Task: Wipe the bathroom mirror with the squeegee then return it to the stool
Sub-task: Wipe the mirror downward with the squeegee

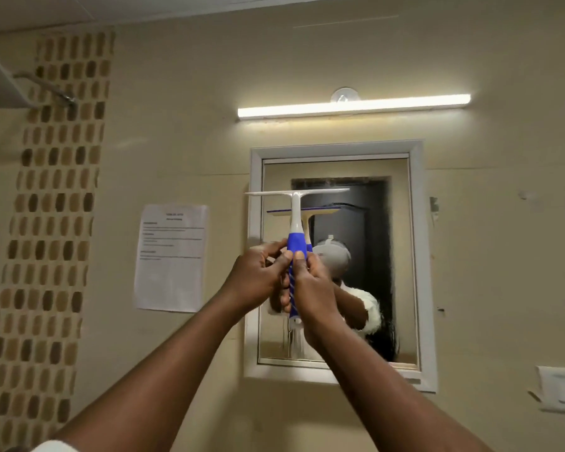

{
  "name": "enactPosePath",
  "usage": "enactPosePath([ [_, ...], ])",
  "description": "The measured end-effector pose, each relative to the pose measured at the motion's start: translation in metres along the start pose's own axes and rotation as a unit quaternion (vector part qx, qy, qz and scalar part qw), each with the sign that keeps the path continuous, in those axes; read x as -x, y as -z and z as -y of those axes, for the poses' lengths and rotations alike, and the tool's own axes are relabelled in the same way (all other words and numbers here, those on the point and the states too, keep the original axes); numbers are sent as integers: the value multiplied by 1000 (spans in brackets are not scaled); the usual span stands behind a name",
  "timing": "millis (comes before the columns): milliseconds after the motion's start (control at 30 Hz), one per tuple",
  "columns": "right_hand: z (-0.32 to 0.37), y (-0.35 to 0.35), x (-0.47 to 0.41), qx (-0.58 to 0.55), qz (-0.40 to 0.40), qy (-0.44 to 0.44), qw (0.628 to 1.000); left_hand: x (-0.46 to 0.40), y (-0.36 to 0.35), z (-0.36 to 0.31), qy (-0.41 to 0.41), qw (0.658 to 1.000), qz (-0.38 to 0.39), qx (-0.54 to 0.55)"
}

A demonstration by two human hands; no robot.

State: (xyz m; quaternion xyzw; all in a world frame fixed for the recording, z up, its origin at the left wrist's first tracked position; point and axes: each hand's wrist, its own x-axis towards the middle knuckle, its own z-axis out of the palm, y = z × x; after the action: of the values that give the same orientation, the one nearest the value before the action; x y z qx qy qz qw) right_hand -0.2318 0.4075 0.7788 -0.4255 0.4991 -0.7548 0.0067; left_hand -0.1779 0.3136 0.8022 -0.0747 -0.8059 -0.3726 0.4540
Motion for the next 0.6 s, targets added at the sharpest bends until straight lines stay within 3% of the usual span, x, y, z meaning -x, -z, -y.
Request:
enactPosePath([
  [167,4,22,-30,39,-77,23,996,-26,-17,6,-53,986,47,-148],
  [367,6,22,-75,29,-115,21,993,-38,2,40,-108,936,12,-335],
  [600,3,13,-115,-8,-123,28,992,-56,41,91,-123,902,10,-414],
])
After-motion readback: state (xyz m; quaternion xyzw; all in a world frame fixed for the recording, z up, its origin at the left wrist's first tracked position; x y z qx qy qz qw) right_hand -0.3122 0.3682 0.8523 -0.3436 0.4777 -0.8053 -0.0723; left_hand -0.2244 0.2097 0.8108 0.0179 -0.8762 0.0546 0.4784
